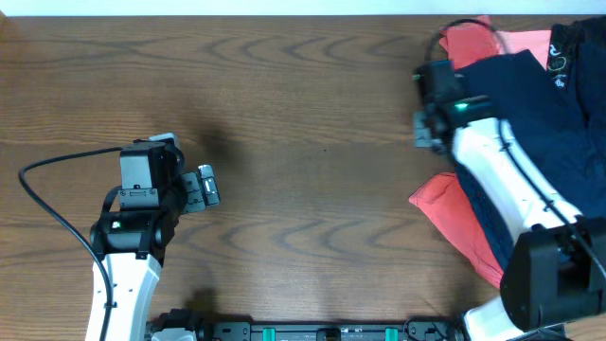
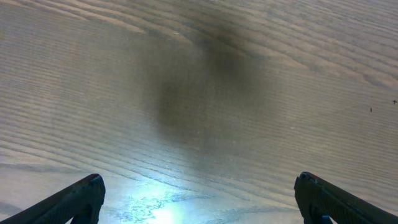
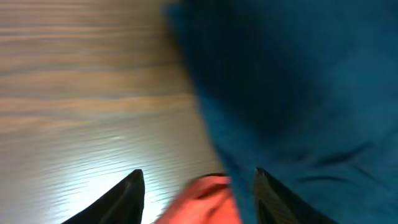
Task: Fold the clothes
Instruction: 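Pull the navy shorts off the pile leftward with the right gripper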
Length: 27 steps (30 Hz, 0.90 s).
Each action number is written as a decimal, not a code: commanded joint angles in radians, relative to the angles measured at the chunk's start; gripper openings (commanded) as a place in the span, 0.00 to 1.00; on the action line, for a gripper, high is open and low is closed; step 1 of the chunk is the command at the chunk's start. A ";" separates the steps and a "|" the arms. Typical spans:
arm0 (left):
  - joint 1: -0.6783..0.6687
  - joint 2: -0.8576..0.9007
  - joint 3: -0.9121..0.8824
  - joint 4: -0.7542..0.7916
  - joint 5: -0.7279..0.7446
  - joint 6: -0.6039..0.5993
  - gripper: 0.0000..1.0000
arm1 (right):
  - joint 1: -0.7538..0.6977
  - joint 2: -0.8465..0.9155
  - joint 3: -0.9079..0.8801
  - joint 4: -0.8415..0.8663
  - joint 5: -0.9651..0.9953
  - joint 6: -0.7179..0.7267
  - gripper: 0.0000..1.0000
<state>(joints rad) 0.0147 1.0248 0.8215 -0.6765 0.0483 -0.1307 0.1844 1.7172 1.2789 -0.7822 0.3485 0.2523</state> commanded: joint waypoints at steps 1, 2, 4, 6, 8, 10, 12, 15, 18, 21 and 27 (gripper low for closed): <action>-0.003 0.000 0.018 0.000 -0.007 -0.005 0.98 | -0.080 0.004 -0.066 0.023 -0.069 -0.018 0.53; -0.003 0.000 0.018 0.000 -0.007 -0.005 0.98 | -0.102 0.004 -0.094 0.043 -0.068 -0.023 0.53; -0.003 0.000 0.018 0.000 -0.007 -0.005 0.98 | -0.135 0.004 -0.134 0.083 -0.060 -0.026 0.54; -0.003 0.000 0.018 0.000 -0.007 -0.005 0.98 | -0.170 0.004 -0.175 0.133 -0.061 -0.026 0.54; -0.003 0.000 0.018 0.000 -0.007 -0.005 0.98 | -0.201 0.004 -0.216 0.184 -0.084 -0.035 0.55; -0.003 0.000 0.018 0.000 -0.007 -0.005 0.98 | -0.219 0.004 -0.249 0.235 -0.128 -0.067 0.56; -0.003 0.000 0.018 0.000 -0.007 -0.005 0.98 | -0.230 0.004 -0.274 0.273 -0.135 -0.075 0.57; -0.003 0.000 0.018 0.000 -0.007 -0.005 0.98 | -0.237 0.004 -0.293 0.312 -0.136 -0.074 0.53; -0.003 0.000 0.018 0.000 -0.007 -0.005 0.98 | -0.237 0.004 -0.301 0.322 -0.163 -0.074 0.54; -0.003 0.000 0.018 0.000 -0.007 -0.005 0.98 | -0.232 0.004 -0.308 0.323 -0.223 -0.094 0.55; -0.003 0.000 0.018 0.000 -0.007 -0.005 0.98 | -0.230 0.004 -0.339 0.327 -0.161 -0.080 0.53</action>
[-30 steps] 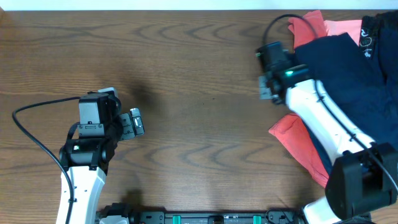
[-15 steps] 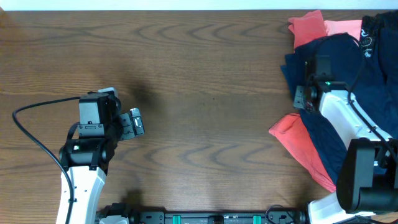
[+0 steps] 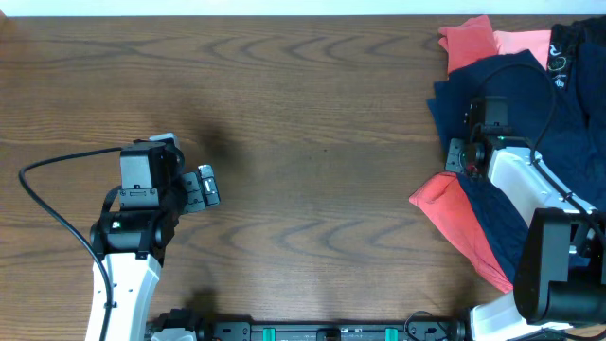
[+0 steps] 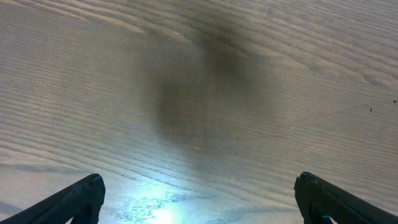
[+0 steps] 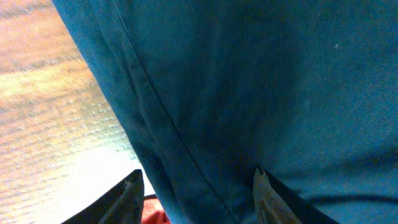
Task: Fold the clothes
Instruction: 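Pull the navy shorts off the pile leftward with the right gripper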
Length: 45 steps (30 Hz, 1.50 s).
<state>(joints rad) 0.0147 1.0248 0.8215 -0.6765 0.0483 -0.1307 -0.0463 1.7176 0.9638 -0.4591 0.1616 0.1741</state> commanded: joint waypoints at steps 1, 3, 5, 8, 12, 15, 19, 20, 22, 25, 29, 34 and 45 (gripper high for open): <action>-0.003 0.000 0.018 0.000 -0.007 -0.005 0.98 | 0.000 0.003 -0.030 0.011 0.041 0.006 0.53; -0.003 0.000 0.018 0.000 -0.007 -0.005 0.98 | -0.001 0.003 -0.039 0.030 0.062 0.005 0.47; -0.003 0.000 0.018 0.000 -0.007 -0.005 0.98 | -0.001 0.003 -0.042 0.044 0.077 0.005 0.36; -0.003 0.000 0.018 0.000 -0.007 -0.005 0.98 | -0.001 0.003 -0.042 0.060 0.078 0.005 0.19; -0.003 0.000 0.018 0.000 -0.007 -0.005 0.98 | -0.001 0.000 -0.026 0.055 0.078 0.005 0.01; -0.003 0.000 0.018 0.000 -0.007 -0.005 0.98 | -0.001 -0.020 0.011 0.016 0.078 0.004 0.01; -0.003 0.000 0.018 0.000 -0.007 -0.005 0.98 | 0.002 -0.064 0.110 -0.111 0.006 -0.028 0.01; -0.003 0.000 0.018 0.000 -0.007 -0.005 0.98 | 0.007 -0.076 0.144 -0.159 -0.048 -0.047 0.01; -0.003 0.000 0.018 0.000 -0.007 -0.005 0.98 | 0.023 -0.096 0.201 -0.243 -0.147 -0.064 0.01; -0.003 0.000 0.018 0.001 -0.007 -0.005 0.98 | 0.080 -0.122 0.259 -0.320 -0.299 -0.063 0.01; -0.003 0.000 0.018 0.001 -0.007 -0.005 0.98 | 0.210 -0.126 0.263 -0.278 -0.378 0.037 0.01; -0.003 0.000 0.018 0.010 -0.007 -0.005 0.98 | 0.391 -0.084 0.257 -0.087 -0.372 0.160 0.01; -0.003 0.024 0.016 0.057 0.095 -0.005 0.98 | 0.676 0.098 0.257 0.290 -0.323 0.203 0.12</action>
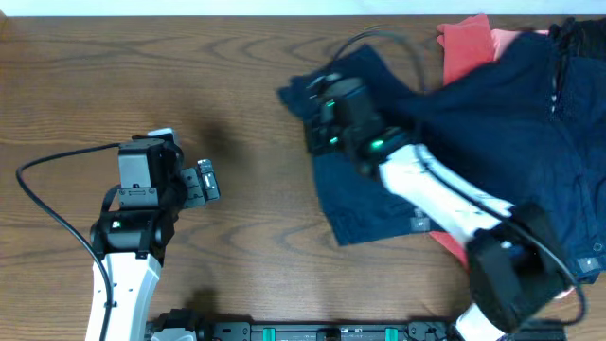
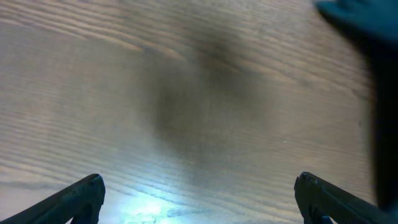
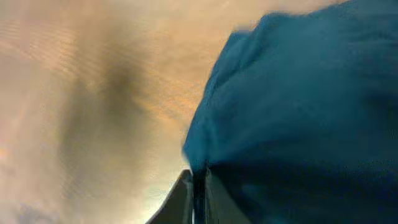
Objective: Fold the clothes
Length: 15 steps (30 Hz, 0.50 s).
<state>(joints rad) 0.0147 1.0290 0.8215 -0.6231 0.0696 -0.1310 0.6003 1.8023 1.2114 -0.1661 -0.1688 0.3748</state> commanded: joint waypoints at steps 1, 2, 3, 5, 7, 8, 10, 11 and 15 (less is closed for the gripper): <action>-0.003 0.030 0.016 0.003 0.125 -0.005 0.98 | 0.029 0.013 0.010 -0.035 0.039 -0.019 0.20; -0.003 0.040 0.015 0.003 0.169 -0.005 0.98 | 0.024 0.007 0.012 -0.074 0.079 -0.039 0.32; -0.003 0.053 0.014 0.003 0.222 -0.005 0.98 | 0.013 0.000 0.015 -0.130 0.140 -0.063 0.45; -0.008 0.082 0.013 0.003 0.303 -0.008 0.98 | -0.023 -0.027 0.026 -0.246 0.258 -0.095 0.63; -0.025 0.119 0.011 0.003 0.346 -0.032 0.98 | -0.072 -0.067 0.042 -0.354 0.338 -0.117 0.84; -0.040 0.142 0.011 0.004 0.353 -0.060 0.98 | -0.098 -0.088 0.047 -0.398 0.350 -0.126 0.99; -0.079 0.187 0.011 0.014 0.371 -0.112 0.98 | -0.163 -0.140 0.048 -0.483 0.349 -0.151 0.99; -0.101 0.209 0.011 0.026 0.383 -0.132 0.98 | -0.198 -0.166 0.048 -0.522 0.349 -0.171 0.99; -0.226 0.317 0.011 0.110 0.410 -0.232 0.98 | -0.334 -0.245 0.048 -0.650 0.348 -0.181 0.99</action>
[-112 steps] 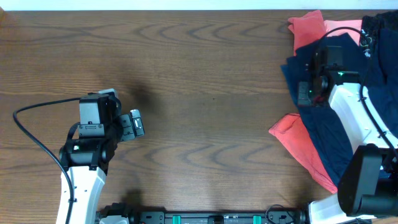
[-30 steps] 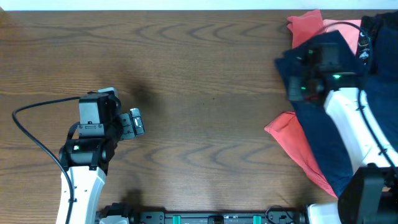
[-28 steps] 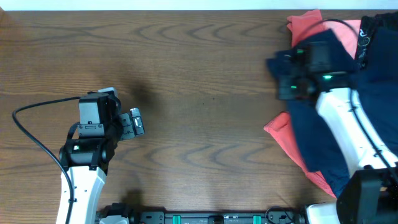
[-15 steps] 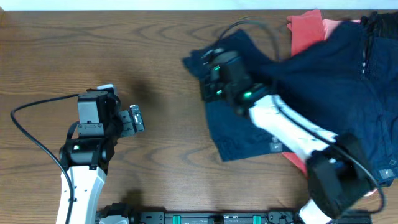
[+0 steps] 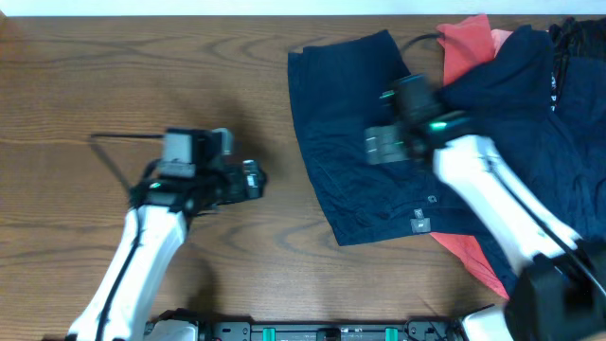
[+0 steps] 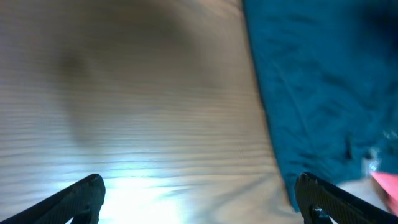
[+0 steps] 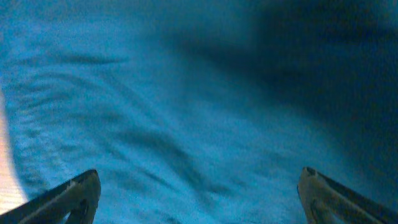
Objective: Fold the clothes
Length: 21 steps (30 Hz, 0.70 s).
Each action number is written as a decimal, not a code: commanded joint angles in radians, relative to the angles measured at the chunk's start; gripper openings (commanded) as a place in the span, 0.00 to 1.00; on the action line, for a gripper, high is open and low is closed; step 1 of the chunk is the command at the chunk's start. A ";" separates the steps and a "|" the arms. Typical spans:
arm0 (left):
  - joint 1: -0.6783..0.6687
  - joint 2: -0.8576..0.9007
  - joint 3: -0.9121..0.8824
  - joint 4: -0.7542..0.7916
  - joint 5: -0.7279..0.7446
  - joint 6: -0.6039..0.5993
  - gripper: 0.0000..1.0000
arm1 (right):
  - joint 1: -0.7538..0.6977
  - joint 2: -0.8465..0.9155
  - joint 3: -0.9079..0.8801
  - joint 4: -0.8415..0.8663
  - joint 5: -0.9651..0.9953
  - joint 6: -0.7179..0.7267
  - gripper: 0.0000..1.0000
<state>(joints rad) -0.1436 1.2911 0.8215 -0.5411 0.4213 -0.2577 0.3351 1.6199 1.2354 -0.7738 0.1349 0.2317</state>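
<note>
A navy blue garment [image 5: 355, 133] lies spread from the table's middle back toward the right, over a red garment [image 5: 469, 38] whose corners show at the back and at the front right. My right gripper [image 5: 379, 147] hangs open above the navy cloth [image 7: 199, 112], nothing between its fingers. My left gripper [image 5: 254, 180] is open over bare wood, just left of the navy garment's edge [image 6: 298, 93]. A red scrap [image 6: 387, 183] shows at the right in the left wrist view.
More dark clothing [image 5: 568, 104] is piled at the right edge of the wooden table [image 5: 142, 76]. A black cable [image 5: 114, 140] trails behind the left arm. Bare wood lies left of the garment.
My right gripper has let go of the navy garment and now hangs open above it, farther right. The garment lies flatter. My left arm has moved right, up to the garment's left edge.
My right gripper was open beside the clothes pile at the right while the left arm rested at the left. It was then over the navy cloth, later shut on it near the table's middle with the garment dragged out. Now both grippers are open at the spread garment.
</note>
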 commanded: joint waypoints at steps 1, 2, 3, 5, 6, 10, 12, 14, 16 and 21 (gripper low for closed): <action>-0.098 0.080 0.011 0.051 0.059 -0.138 0.98 | -0.105 -0.078 0.024 -0.071 0.042 -0.027 0.99; -0.138 0.114 0.011 0.082 0.059 -0.182 0.98 | -0.138 -0.091 0.024 -0.097 0.041 -0.007 0.99; -0.163 0.135 0.011 0.103 0.059 -0.211 0.98 | -0.166 -0.099 0.024 -0.118 0.041 0.008 0.99; -0.225 0.189 0.011 0.158 0.066 -0.286 0.98 | -0.216 -0.111 0.024 -0.154 0.041 0.019 0.99; -0.259 0.217 0.011 0.185 0.067 -0.329 0.98 | -0.237 -0.115 0.024 -0.168 0.041 0.019 0.99; -0.380 0.307 0.011 0.284 0.065 -0.448 0.98 | -0.300 -0.116 0.024 -0.212 0.041 0.018 0.99; -0.429 0.347 0.011 0.338 0.065 -0.494 0.98 | -0.320 -0.116 0.024 -0.224 0.041 0.018 0.99; -0.479 0.390 0.011 0.393 0.065 -0.542 0.98 | -0.330 -0.116 0.024 -0.233 0.041 0.018 0.99; -0.513 0.427 0.011 0.428 0.064 -0.582 0.98 | -0.332 -0.116 0.024 -0.238 0.041 0.018 0.99; -0.565 0.501 0.011 0.438 0.061 -0.672 0.63 | -0.332 -0.116 0.024 -0.251 0.041 0.018 0.99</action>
<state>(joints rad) -0.6899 1.7336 0.8394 -0.0868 0.4915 -0.8497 0.0086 1.5116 1.2495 -1.0203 0.1696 0.2344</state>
